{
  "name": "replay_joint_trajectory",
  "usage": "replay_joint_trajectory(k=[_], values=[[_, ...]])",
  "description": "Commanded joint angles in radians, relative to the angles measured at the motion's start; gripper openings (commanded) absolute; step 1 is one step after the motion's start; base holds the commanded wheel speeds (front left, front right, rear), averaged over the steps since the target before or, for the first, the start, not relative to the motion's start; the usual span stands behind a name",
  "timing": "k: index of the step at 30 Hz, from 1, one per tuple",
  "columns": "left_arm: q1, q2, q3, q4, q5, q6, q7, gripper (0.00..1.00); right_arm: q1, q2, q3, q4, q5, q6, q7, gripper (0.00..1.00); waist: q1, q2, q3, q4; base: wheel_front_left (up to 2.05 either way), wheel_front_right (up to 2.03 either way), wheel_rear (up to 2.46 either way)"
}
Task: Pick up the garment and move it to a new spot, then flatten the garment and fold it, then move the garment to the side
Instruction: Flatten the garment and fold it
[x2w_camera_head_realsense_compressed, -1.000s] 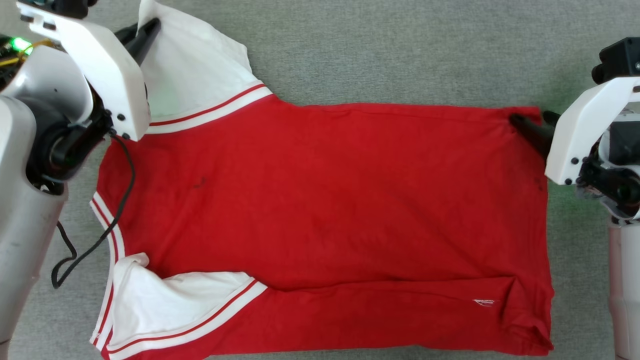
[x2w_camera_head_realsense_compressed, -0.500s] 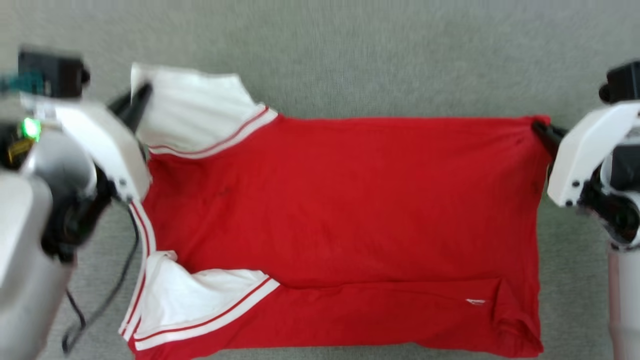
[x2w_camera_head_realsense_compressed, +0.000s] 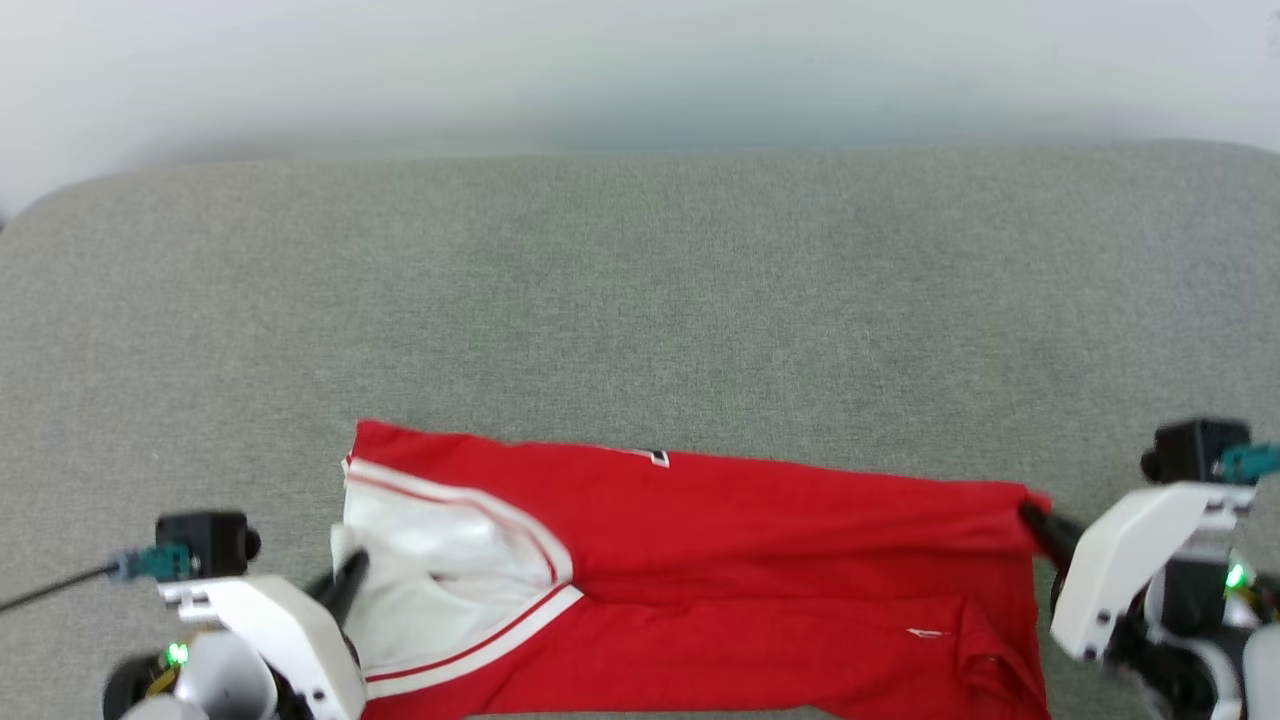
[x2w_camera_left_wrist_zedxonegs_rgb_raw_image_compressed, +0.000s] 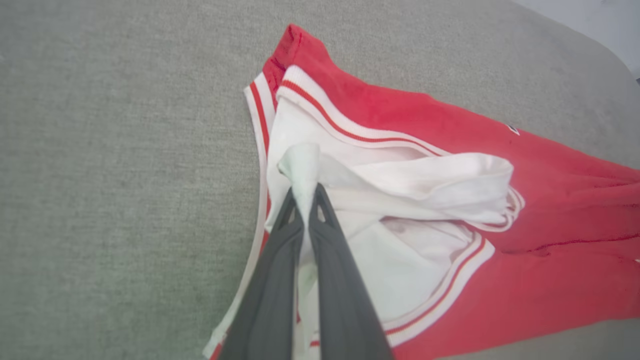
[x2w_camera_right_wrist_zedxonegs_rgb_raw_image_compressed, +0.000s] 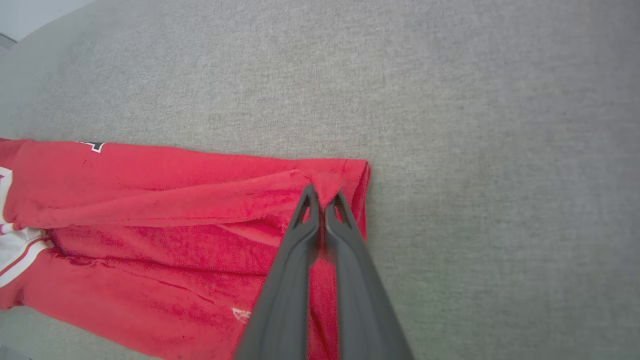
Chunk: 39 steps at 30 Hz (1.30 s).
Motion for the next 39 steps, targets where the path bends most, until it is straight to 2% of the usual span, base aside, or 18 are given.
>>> replay_joint_trajectory(k=[1,3,4,5,6,10,14,18,21,25,32,34,35,39], values=[[0.029,-0.012,0.0,0.008,-0.019,0.001,-0.005,0.0,0.037,0.013,-0.005,0.007,0.007,0.0,-0.013,0.0,0.0003,0.0,-0.017,0.002,0.0,0.0,0.0],[0.066,-0.023,-0.002,0.031,-0.038,0.0,-0.005,0.0,0.082,0.023,-0.003,0.03,0.014,-0.001,-0.027,0.0,0.0003,0.0,-0.022,-0.003,0.0,0.0,0.0],[0.08,-0.033,0.0,0.044,-0.051,-0.002,-0.008,0.33,0.102,0.03,-0.003,0.042,0.024,0.0,-0.038,0.02,0.0003,0.0,-0.024,-0.005,0.0,0.0,0.0],[0.09,-0.042,0.0,0.055,-0.06,-0.005,-0.01,0.64,0.118,0.032,-0.001,0.056,0.023,0.0,-0.051,0.34,0.0003,0.0,-0.025,-0.007,0.0,0.0,0.0],[0.097,-0.045,-0.002,0.075,-0.059,-0.004,-0.017,1.0,0.134,0.033,0.003,0.071,0.021,0.0,-0.063,1.0,0.0003,0.0,-0.027,-0.009,0.0,0.0,0.0],[0.098,-0.065,-0.004,0.121,-0.027,0.006,-0.074,1.0,0.17,0.04,0.019,0.099,0.033,0.0,-0.154,1.0,0.0003,0.0,-0.041,-0.021,0.0,0.0,0.0],[0.072,-0.085,-0.004,0.106,0.022,0.024,-0.161,1.0,0.185,0.019,0.046,0.064,0.046,0.0,-0.26,1.0,0.0003,0.0,-0.062,-0.027,0.0,0.0,0.0],[0.049,-0.114,0.001,0.062,0.048,-0.002,-0.251,1.0,0.193,-0.011,0.053,-0.001,0.062,0.0,-0.286,1.0,0.0003,0.0,-0.09,-0.03,0.0,0.0,0.0],[0.03,-0.128,-0.007,0.037,0.084,-0.002,-0.306,1.0,0.202,-0.03,0.024,-0.04,0.064,0.0,-0.254,1.0,0.0003,0.0,-0.114,-0.024,0.0,0.0,0.0],[0.008,-0.135,-0.021,0.008,0.157,0.026,-0.375,1.0,0.214,-0.038,-0.035,-0.074,0.058,0.0,-0.153,1.0,0.0003,0.0,-0.138,-0.01,0.0,0.0,0.0],[-0.012,-0.142,-0.048,-0.064,0.298,0.113,-0.463,1.0,0.226,-0.026,-0.117,-0.08,0.037,0.0,0.045,1.0,0.0003,0.0,-0.136,0.039,0.0,0.0,0.0],[-0.017,-0.145,-0.054,-0.09,0.324,0.13,-0.474,1.0,0.225,-0.017,-0.127,-0.071,0.032,0.0,0.074,1.0,0.0003,0.0,-0.12,0.061,0.0,0.0,0.0],[-0.03,-0.145,-0.065,-0.124,0.358,0.144,-0.483,1.0,0.206,-0.002,-0.128,-0.053,0.034,0.0,0.086,1.0,0.0003,0.0,-0.088,0.093,0.0,0.0,0.0],[-0.042,-0.153,-0.068,-0.153,0.36,0.144,-0.486,1.0,0.177,0.021,-0.12,0.003,0.041,0.0,0.076,1.0,0.0003,0.0,-0.053,0.129,0.0,0.0,0.0]])
